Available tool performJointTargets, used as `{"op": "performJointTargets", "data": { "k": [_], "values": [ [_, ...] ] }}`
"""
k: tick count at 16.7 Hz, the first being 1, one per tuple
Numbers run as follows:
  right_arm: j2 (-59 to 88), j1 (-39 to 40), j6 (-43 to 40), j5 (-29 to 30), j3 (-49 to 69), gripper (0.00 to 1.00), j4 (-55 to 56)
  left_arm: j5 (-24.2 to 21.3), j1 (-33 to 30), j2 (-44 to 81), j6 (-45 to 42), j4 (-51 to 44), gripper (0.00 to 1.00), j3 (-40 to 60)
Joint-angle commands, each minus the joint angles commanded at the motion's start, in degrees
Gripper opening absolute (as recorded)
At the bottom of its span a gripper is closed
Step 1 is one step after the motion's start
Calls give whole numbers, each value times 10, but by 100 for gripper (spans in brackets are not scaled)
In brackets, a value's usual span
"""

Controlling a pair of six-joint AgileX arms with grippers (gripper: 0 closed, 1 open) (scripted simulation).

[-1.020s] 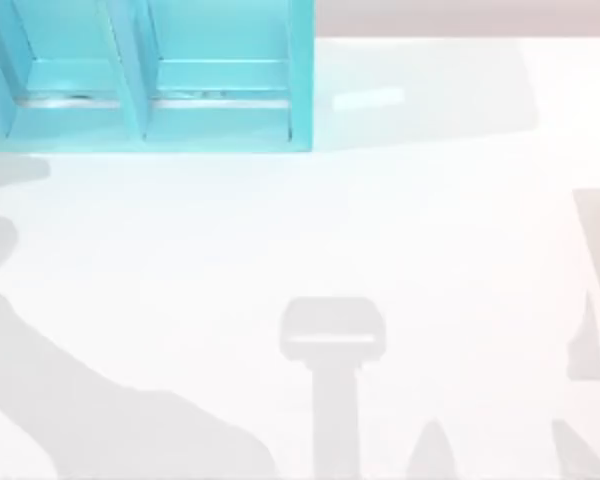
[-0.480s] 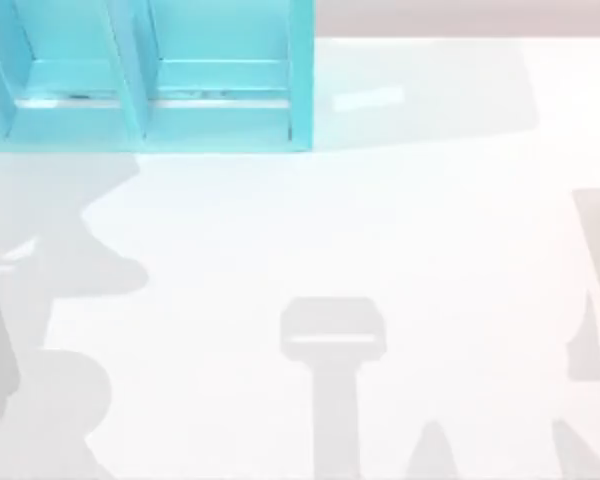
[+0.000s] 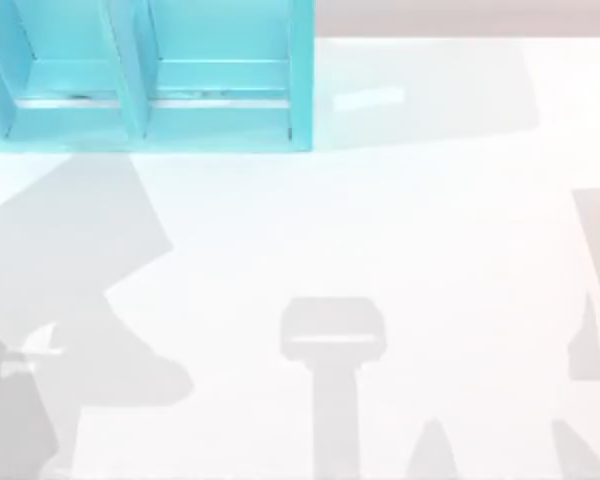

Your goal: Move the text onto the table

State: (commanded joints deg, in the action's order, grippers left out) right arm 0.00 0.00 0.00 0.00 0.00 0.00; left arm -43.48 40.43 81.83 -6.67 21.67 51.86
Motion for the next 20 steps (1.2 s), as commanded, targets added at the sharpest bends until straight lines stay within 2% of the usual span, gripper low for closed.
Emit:
{"op": "performJointTargets", "data": {
  "k": [5, 7, 9, 12, 15, 20],
  "values": [
    [0, 0, 0, 0, 0, 100, 0, 5, -5, 4, 4, -1, 0, 0],
    [0, 0, 0, 0, 0, 100, 0, 27, -18, 8, 30, -13, 0, -2],
    [0, 0, 0, 0, 0, 100, 0, 69, -44, 17, 81, -37, 0, -5],
    [0, 0, 0, 0, 0, 100, 0, 159, -105, 36, 193, -89, 0, -12],
    [0, 0, 0, 0, 0, 100, 0, 274, -191, 65, 340, -157, 0, -18],
    [0, 0, 0, 0, 0, 100, 0, 492, -390, 126, 637, -279, 0, -7]
  ]
}}
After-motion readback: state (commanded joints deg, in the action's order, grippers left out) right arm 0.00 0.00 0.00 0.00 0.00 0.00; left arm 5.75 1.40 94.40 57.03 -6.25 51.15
